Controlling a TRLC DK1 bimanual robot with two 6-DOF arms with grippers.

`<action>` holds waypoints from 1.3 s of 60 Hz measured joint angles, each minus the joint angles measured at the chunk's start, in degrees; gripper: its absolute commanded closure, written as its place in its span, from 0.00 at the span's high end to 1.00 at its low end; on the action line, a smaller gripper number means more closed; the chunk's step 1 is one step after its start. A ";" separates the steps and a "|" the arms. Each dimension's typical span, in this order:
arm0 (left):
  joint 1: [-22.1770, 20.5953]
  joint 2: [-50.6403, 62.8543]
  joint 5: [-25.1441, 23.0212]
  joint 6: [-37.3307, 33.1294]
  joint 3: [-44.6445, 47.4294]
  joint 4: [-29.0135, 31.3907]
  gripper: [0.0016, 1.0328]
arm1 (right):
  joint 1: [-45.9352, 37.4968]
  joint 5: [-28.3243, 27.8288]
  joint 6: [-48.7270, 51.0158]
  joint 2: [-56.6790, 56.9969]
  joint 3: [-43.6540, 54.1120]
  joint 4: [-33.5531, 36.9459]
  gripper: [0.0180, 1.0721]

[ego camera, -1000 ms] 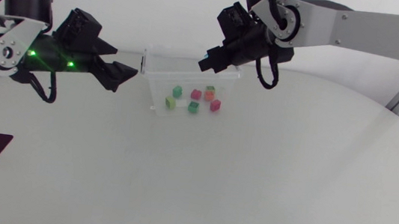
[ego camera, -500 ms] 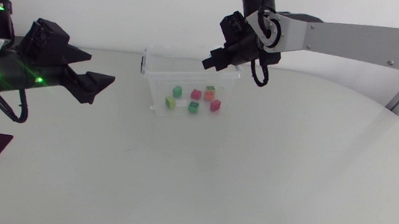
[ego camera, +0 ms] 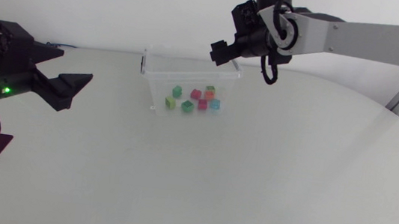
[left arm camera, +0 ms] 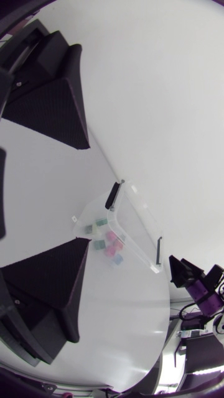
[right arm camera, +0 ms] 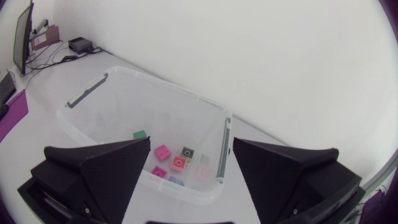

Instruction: Pick up the duplo bricks and place them in the container

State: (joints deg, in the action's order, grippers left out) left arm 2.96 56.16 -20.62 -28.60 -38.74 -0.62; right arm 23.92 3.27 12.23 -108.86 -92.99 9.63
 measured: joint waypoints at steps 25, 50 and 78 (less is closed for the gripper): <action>1.97 -10.80 2.47 1.60 6.32 -0.13 0.96 | -0.11 8.85 -0.02 18.73 21.27 -8.92 0.95; 0.22 -18.49 11.15 3.19 15.76 -4.68 0.96 | -4.09 13.16 -0.02 35.36 42.27 -16.11 0.95; 0.11 -30.45 12.41 10.03 21.11 -5.75 0.96 | -9.51 14.19 2.60 52.63 57.18 -18.73 0.95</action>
State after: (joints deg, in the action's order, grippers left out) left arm 3.07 25.71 -8.21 -18.57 -17.63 -6.37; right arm 14.41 17.45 14.83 -56.23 -35.81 -9.10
